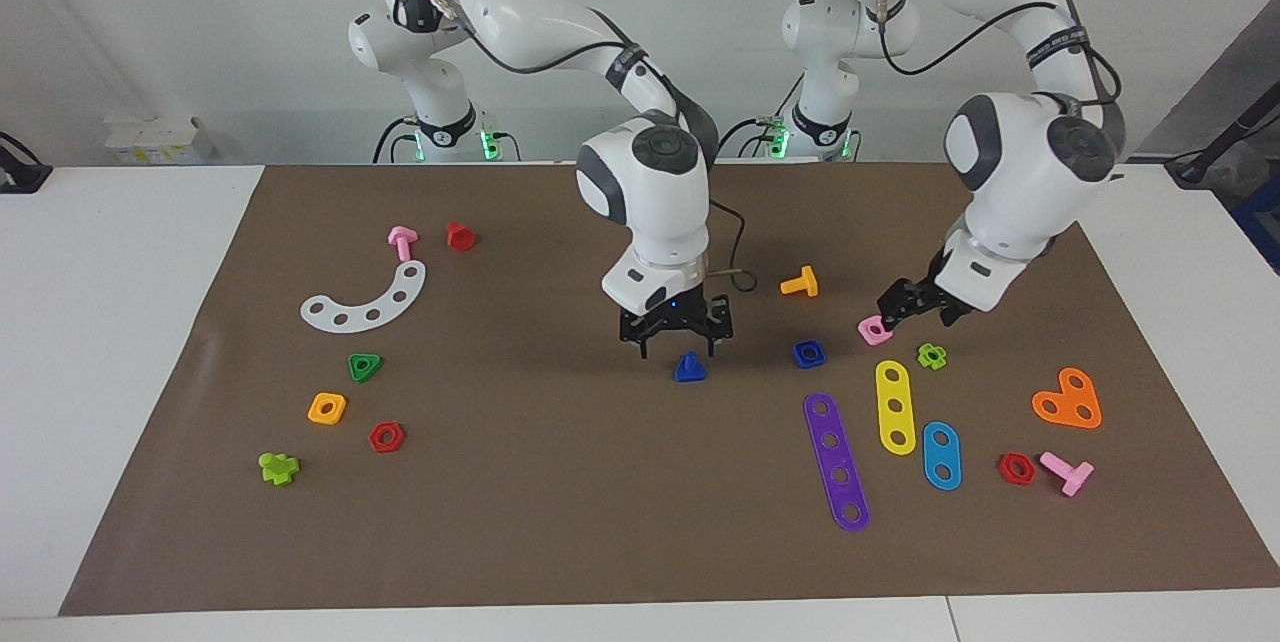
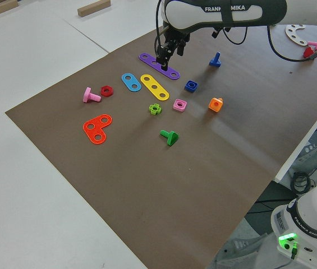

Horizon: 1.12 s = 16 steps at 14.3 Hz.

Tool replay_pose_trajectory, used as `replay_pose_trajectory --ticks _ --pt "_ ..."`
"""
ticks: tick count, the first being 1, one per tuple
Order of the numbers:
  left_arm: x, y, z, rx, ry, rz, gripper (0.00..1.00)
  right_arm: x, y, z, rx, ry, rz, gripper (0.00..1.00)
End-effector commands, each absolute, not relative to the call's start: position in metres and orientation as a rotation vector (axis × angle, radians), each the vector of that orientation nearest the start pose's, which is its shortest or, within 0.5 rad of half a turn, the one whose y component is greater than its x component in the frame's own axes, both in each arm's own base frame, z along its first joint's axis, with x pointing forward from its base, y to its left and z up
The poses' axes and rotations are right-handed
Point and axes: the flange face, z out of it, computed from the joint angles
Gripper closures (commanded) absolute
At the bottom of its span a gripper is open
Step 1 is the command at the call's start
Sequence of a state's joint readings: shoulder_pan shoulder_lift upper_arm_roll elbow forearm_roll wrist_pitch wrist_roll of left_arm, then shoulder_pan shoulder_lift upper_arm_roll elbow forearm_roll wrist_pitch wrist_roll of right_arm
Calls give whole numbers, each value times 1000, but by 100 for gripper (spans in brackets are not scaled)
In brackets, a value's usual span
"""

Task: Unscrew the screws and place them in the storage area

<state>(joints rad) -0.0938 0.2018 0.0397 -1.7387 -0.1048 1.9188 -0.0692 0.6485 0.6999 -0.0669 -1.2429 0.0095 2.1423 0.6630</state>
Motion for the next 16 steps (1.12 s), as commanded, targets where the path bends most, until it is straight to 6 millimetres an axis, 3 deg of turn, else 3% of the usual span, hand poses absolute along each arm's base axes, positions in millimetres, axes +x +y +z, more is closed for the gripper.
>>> replay_pose_trajectory --ticks 1,3,7,9,12,13,16 --pt "600 -15 486 -3232 -89 65 0 634 444 358 -3012 86 -325 0" --pt "593 -8 516 -3199 -79 68 0 618 453 343 -3032 36 -290 5" --pt "586 -10 587 -3185 -65 107 0 594 450 323 -3074 -68 -206 38" --pt "581 -15 598 -3179 -47 131 0 592 447 320 -3082 -91 -194 47" --pt "575 -27 617 -3091 2 153 0 594 448 322 -3067 -94 -231 48" --pt "573 -42 617 -3072 44 156 0 594 448 319 -3062 -95 -242 48" --pt "573 -47 621 -3073 -30 106 0 591 447 315 -3069 -95 -228 54"
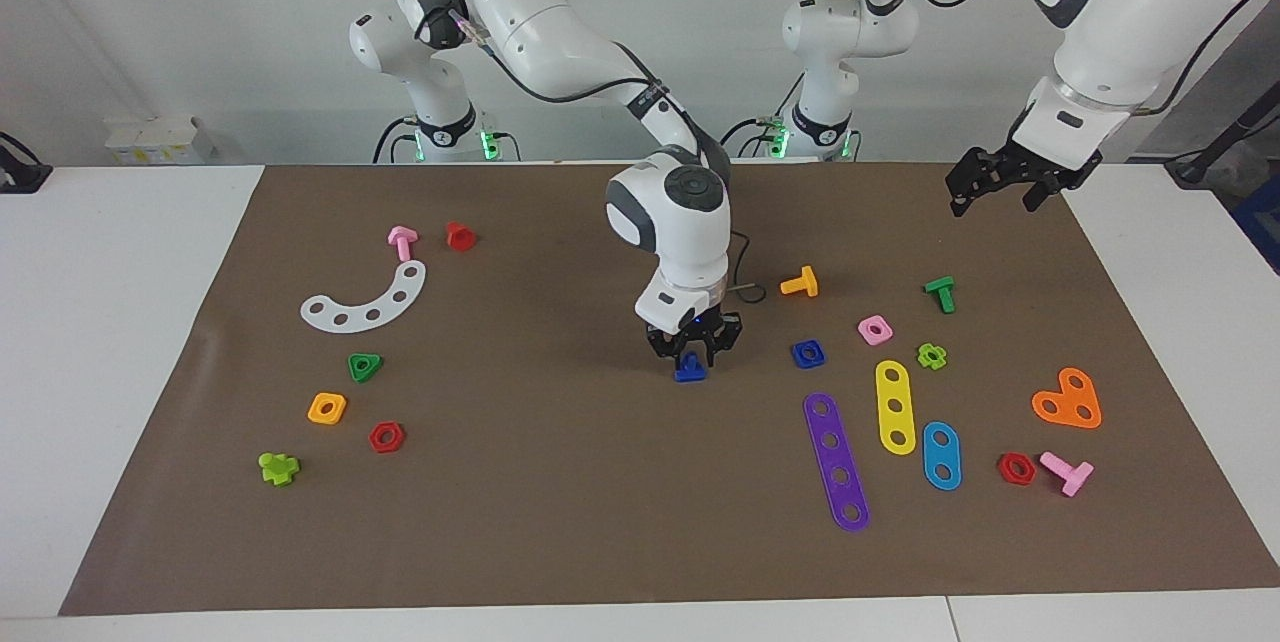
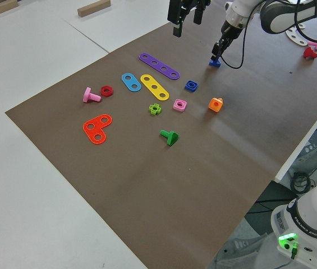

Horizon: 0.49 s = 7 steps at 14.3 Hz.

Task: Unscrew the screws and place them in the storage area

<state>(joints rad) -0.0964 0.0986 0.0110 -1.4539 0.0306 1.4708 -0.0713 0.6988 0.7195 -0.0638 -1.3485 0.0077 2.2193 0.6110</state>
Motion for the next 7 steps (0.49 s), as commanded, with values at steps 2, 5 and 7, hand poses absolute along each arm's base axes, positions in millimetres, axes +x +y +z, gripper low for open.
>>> replay_pose_trajectory --ticks 2,5,7 --pt "571 -45 624 -3077 -11 98 0 590 446 316 -3072 -98 -229 55" --pt "573 -41 624 -3087 -19 79 0 590 446 316 -3073 -101 -230 100" --pt "572 -35 625 -3086 -21 84 0 588 447 317 -3076 -106 -224 100"
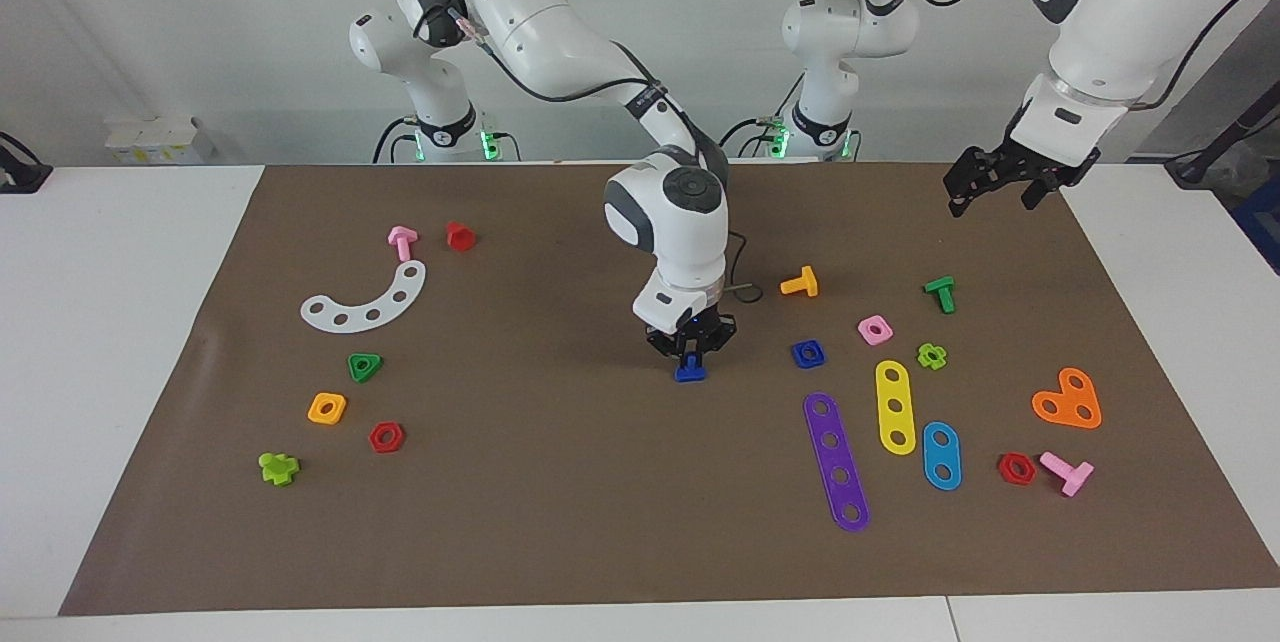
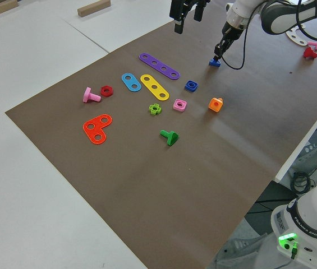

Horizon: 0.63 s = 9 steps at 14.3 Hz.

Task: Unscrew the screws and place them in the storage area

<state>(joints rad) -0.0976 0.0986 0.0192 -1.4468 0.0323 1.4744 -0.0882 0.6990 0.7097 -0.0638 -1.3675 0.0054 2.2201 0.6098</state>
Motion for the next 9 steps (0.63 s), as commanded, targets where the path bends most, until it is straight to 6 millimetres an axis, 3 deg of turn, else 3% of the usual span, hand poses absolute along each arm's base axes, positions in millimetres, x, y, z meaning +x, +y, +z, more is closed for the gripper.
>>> replay_pose_trajectory --ticks 1,3,4,5,7,9 --pt "571 -33 626 -3085 -10 84 0 590 446 318 -3075 -106 -226 100" --pt "570 -30 629 -3088 16 76 0 595 442 323 -3081 -110 -224 100" --pt "570 -30 629 -3088 21 74 0 601 436 336 -3073 -117 -247 100" --pt "570 -26 627 -3090 19 79 0 611 416 363 -3058 -88 -276 100" --pt "570 -13 625 -3138 19 82 0 628 345 415 -3057 19 -274 100" --pt "571 -6 624 -3145 10 82 0 630 263 439 -3079 -48 -265 100"
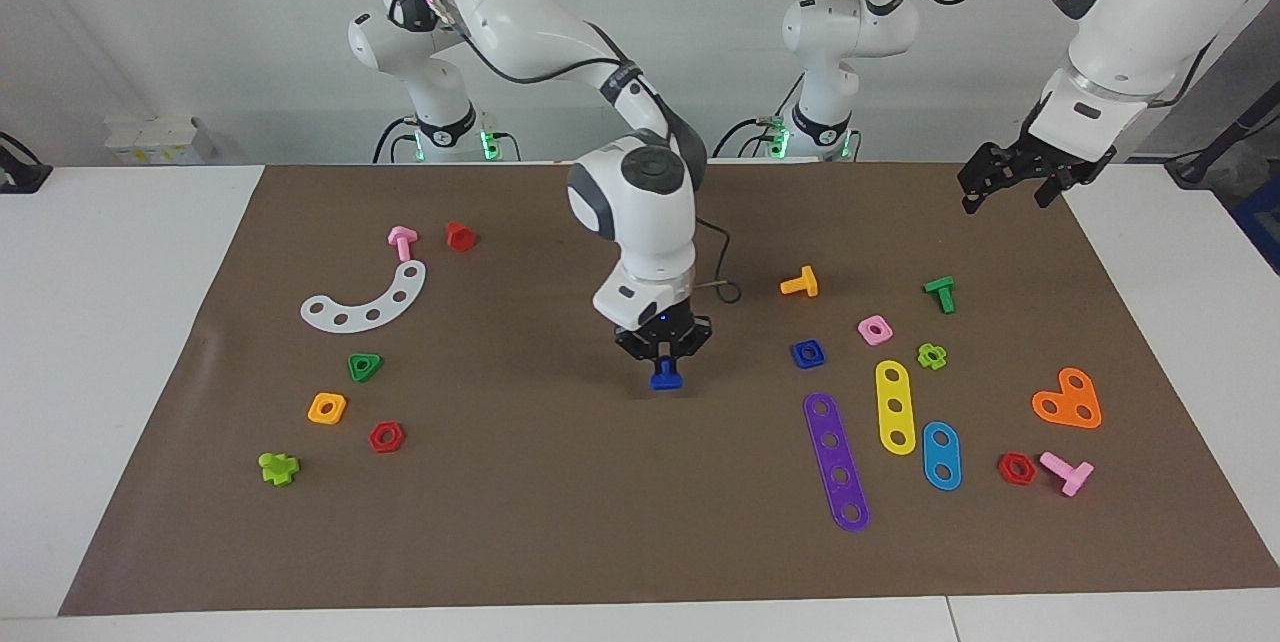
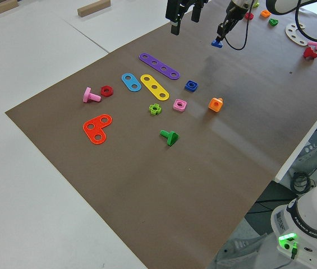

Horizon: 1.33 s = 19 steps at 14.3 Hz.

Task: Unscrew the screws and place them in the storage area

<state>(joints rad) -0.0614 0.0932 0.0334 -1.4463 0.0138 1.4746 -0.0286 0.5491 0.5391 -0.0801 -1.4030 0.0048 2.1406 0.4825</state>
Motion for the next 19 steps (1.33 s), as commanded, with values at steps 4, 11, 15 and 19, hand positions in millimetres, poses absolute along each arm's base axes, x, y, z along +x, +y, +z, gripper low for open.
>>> replay_pose_trajectory --ticks 4,11,15,19 --pt "570 -8 624 -3146 15 80 0 616 93 411 -3122 -179 -147 100" --pt "571 -7 624 -3147 6 77 0 580 10 337 -3102 -216 -169 100" --pt "571 -7 624 -3147 6 75 0 574 13 320 -3074 -156 -211 100" --pt "571 -8 624 -3146 8 72 0 574 13 317 -3063 -132 -202 76"
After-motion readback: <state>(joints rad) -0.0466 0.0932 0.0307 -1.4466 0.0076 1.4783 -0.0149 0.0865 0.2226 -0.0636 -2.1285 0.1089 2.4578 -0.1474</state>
